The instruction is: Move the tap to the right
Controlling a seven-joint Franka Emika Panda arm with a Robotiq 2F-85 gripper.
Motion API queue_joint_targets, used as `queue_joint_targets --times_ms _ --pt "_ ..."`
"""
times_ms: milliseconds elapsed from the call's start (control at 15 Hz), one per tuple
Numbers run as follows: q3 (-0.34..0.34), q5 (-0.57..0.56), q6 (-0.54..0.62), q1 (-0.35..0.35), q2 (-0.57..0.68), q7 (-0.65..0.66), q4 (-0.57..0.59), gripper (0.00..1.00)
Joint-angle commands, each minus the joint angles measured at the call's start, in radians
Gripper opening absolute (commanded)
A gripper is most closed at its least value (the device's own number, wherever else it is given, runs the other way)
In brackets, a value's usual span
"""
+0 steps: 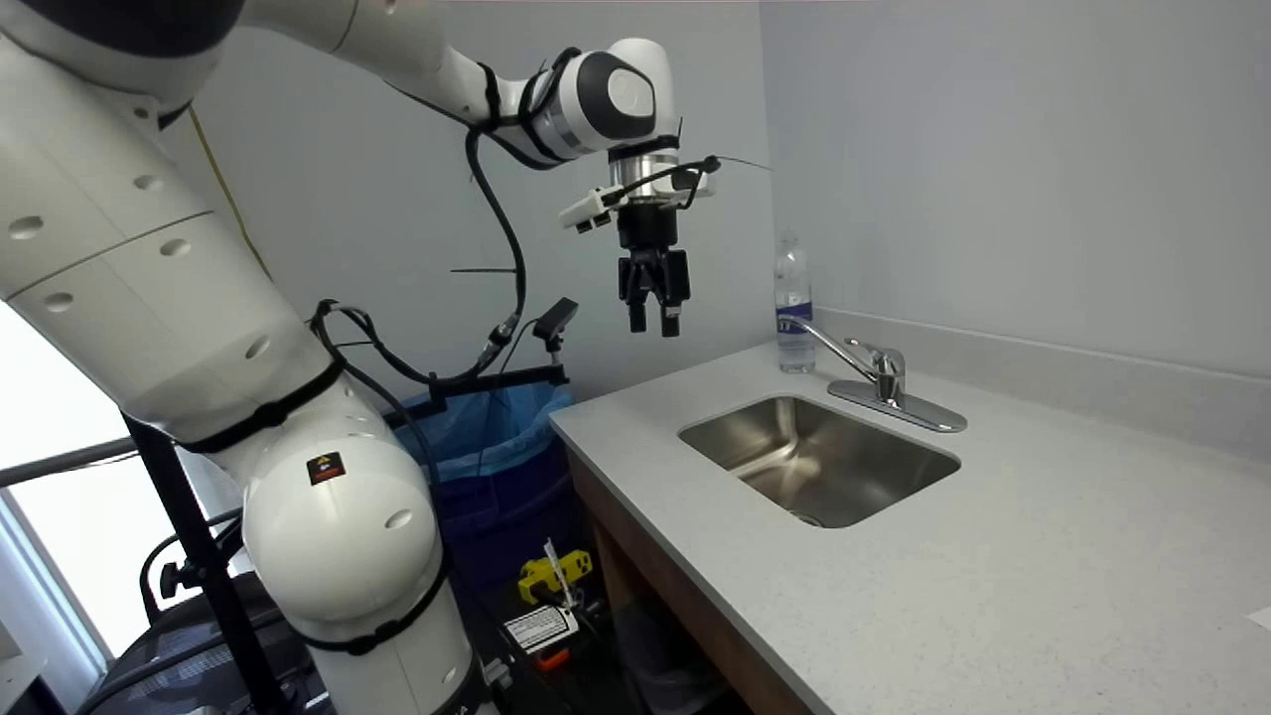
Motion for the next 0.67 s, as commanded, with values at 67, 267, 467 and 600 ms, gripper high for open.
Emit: queue_joint_targets --times_ms 67,267,467,600 --pt "0.020 -0.003 0.001 0.019 0.183 0.085 0.174 1.00" --pt "0.003 -0.006 0.015 0.031 0.163 0.082 0.142 1.00" --pt "0.000 -0.007 0.018 0.035 0.211 0.097 0.182 1.00" --pt "-0.001 -0.007 0.018 0.035 0.215 0.098 0.187 1.00"
